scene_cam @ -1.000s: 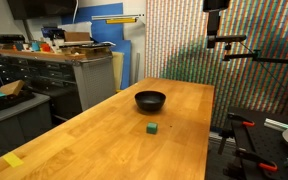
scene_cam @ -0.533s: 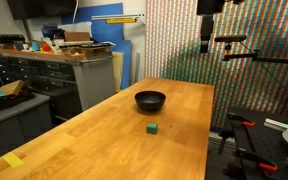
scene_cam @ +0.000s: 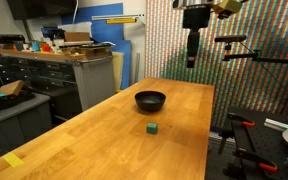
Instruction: Put the green block in the black bowl
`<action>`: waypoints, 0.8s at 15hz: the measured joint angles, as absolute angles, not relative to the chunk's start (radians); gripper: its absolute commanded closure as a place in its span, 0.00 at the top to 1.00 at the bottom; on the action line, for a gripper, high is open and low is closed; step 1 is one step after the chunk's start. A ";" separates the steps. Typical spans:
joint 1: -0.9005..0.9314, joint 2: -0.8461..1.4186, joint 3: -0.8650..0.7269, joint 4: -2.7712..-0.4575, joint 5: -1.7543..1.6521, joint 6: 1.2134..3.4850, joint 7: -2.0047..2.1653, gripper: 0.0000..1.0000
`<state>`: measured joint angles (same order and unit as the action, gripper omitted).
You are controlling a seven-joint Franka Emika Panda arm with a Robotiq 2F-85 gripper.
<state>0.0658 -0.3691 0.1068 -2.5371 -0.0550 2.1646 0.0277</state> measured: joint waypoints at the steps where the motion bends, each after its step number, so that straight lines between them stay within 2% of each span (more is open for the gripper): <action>1: 0.069 -0.344 0.110 -2.530 -0.062 2.179 0.025 1.00; 12: 0.104 -0.038 0.128 -2.382 -0.097 2.307 0.006 1.00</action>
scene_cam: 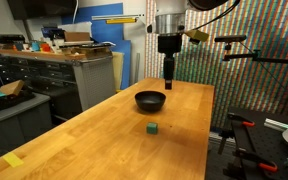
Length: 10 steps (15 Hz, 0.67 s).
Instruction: Put the green block in the black bowl
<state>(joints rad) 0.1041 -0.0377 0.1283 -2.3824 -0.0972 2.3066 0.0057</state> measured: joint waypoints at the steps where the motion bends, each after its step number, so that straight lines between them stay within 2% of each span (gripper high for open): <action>1: 0.108 -0.013 0.129 -2.371 -0.097 2.312 0.006 1.00; 10: 0.132 0.152 0.131 -2.321 -0.097 2.421 0.011 1.00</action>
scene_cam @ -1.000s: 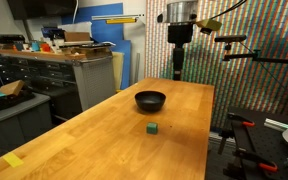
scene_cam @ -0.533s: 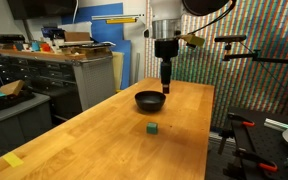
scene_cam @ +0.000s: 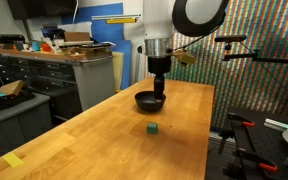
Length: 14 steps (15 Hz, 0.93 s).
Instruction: Put the green block in the black bowl
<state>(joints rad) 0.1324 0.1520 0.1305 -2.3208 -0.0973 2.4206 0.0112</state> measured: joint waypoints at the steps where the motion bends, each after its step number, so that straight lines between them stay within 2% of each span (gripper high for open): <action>1: 0.132 0.167 0.131 -2.319 -0.097 2.439 0.013 1.00; 14: 0.134 0.329 0.127 -2.307 -0.102 2.602 0.032 1.00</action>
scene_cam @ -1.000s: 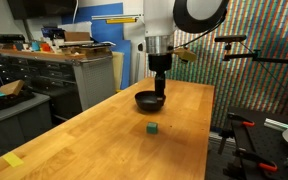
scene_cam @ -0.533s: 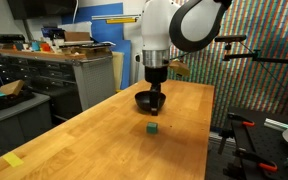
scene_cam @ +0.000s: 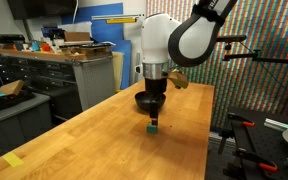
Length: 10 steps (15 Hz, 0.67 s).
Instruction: Put the green block in the black bowl
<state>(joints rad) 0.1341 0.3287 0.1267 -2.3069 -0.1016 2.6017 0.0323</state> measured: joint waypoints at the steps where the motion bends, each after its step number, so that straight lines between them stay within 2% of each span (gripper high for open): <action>1: 0.134 0.339 0.126 -2.305 -0.102 2.605 0.032 1.00; 10: 0.134 0.419 0.107 -2.268 -0.102 2.660 0.033 1.00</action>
<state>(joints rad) 0.1341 0.4188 0.1074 -2.2677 -0.1015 2.6601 0.0326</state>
